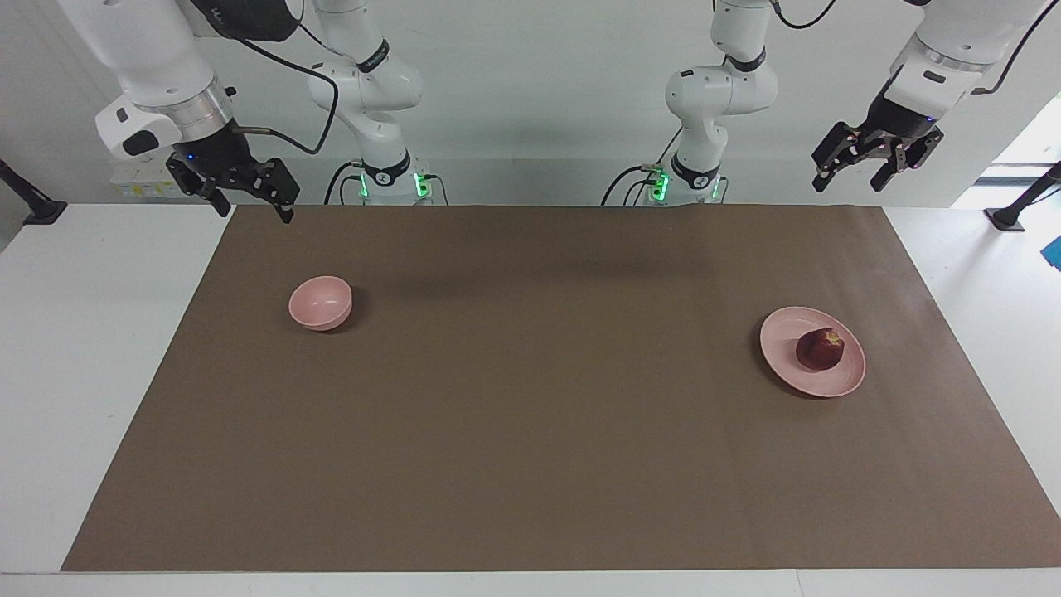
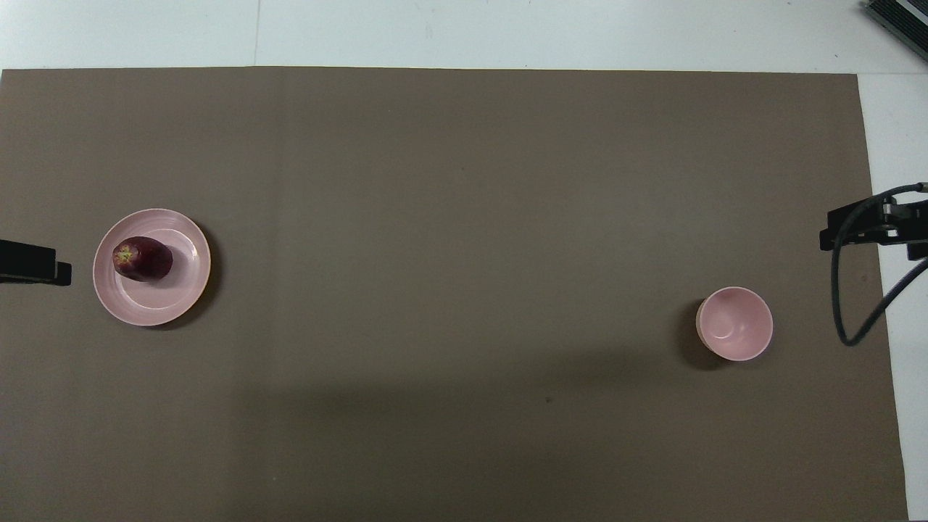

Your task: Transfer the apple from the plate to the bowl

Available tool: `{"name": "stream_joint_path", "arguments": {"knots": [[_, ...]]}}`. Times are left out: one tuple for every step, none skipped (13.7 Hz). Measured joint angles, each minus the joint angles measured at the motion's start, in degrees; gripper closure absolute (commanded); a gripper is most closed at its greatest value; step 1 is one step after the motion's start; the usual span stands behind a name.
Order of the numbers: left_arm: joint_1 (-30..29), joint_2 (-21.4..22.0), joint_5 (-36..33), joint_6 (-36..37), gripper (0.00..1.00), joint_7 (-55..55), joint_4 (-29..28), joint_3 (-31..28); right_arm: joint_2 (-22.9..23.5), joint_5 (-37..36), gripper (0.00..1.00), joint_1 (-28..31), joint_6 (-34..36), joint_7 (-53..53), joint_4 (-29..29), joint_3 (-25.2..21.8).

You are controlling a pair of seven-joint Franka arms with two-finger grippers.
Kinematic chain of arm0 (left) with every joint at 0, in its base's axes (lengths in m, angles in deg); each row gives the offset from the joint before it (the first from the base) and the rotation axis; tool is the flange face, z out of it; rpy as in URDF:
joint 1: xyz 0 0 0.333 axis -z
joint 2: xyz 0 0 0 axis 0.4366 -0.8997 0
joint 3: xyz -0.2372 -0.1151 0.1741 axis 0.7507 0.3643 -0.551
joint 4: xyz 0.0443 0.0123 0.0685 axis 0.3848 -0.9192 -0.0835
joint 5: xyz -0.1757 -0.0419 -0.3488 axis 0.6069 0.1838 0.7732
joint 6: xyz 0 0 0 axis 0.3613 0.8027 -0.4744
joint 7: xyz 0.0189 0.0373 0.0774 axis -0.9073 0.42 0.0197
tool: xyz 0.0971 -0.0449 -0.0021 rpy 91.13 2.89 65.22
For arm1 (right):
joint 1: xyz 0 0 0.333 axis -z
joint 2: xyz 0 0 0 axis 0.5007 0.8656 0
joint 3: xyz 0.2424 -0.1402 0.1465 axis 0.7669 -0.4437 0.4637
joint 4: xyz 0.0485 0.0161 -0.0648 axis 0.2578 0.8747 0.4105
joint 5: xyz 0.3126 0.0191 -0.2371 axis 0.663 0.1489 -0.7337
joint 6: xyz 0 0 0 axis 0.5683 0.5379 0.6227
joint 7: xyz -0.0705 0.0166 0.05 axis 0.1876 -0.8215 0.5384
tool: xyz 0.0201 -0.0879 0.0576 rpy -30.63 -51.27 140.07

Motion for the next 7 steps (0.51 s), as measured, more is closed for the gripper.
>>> {"name": "stream_joint_path", "arguments": {"knots": [[0.0,0.0,0.0,0.0,0.00,0.0,0.0,0.0,0.0,0.0,0.00,0.0,0.0,0.0,0.0,0.0],[0.0,0.0,0.0,0.0,0.00,0.0,0.0,0.0,0.0,0.0,0.00,0.0,0.0,0.0,0.0,0.0],[0.0,0.0,0.0,0.0,0.00,0.0,-0.1,0.0,0.0,0.0,0.00,0.0,0.0,0.0,0.0,0.0],[0.0,0.1,0.0,0.0,0.00,0.0,-0.2,0.0,0.0,0.0,0.00,0.0,0.0,0.0,0.0,0.0],[0.0,0.2,0.0,0.0,0.00,0.0,-0.3,0.0,0.0,0.0,0.00,0.0,0.0,0.0,0.0,0.0],[0.0,0.3,0.0,0.0,0.00,0.0,-0.5,0.0,0.0,0.0,0.00,0.0,0.0,0.0,0.0,0.0],[0.0,0.4,0.0,0.0,0.00,0.0,-0.7,0.0,0.0,0.0,0.00,0.0,0.0,0.0,0.0,0.0]]}}
